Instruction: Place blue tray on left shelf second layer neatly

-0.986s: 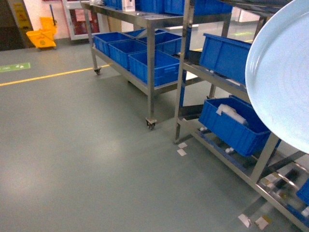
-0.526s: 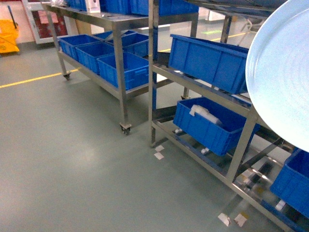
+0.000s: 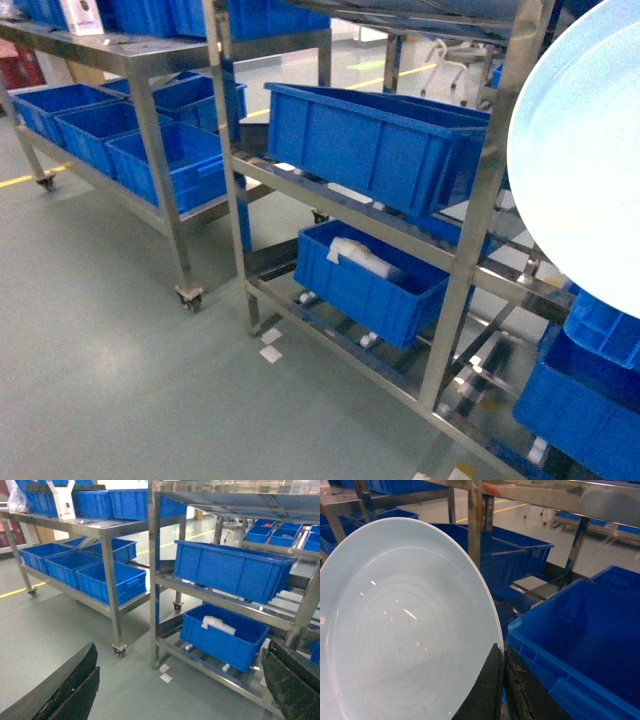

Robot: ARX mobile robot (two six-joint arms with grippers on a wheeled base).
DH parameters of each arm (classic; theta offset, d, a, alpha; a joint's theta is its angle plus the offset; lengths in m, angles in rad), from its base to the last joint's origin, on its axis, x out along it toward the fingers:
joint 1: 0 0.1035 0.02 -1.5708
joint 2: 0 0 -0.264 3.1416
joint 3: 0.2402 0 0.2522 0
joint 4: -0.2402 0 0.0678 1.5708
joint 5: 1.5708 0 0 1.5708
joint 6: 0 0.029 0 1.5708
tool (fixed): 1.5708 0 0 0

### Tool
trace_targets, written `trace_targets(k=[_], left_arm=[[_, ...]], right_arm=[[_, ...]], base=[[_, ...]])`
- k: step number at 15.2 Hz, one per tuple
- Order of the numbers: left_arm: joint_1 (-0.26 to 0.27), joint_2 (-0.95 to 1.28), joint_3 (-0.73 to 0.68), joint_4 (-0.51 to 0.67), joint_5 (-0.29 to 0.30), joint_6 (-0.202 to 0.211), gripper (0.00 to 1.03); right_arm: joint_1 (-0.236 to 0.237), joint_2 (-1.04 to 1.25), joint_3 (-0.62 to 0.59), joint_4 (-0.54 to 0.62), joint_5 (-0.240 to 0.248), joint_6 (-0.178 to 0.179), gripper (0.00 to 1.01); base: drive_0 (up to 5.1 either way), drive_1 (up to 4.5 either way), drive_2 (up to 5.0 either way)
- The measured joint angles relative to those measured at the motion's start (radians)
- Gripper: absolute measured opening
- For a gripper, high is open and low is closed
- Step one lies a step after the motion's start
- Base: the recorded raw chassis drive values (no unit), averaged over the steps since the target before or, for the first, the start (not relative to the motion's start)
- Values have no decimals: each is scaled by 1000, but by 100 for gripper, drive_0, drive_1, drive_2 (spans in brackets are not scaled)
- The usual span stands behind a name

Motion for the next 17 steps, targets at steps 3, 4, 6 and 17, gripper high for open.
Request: trace_targets(k=[3, 4, 6, 17], left_arm=[[0, 0, 0, -1, 0, 0, 98], [0, 0, 0, -6, 0, 0, 98], [0, 0, 0, -3, 0, 0, 98], [0, 0, 0, -4, 0, 0, 98]], right_arm=[[0, 0, 0, 5, 0, 0, 2], [0, 5, 0, -3, 0, 0, 2], [-1, 4, 0, 2, 3, 0, 2], [0, 4, 0, 0, 0, 0, 2]], base=[[-161, -16, -305], [-154, -154, -154], [-154, -154, -154], [-163, -163, -163]])
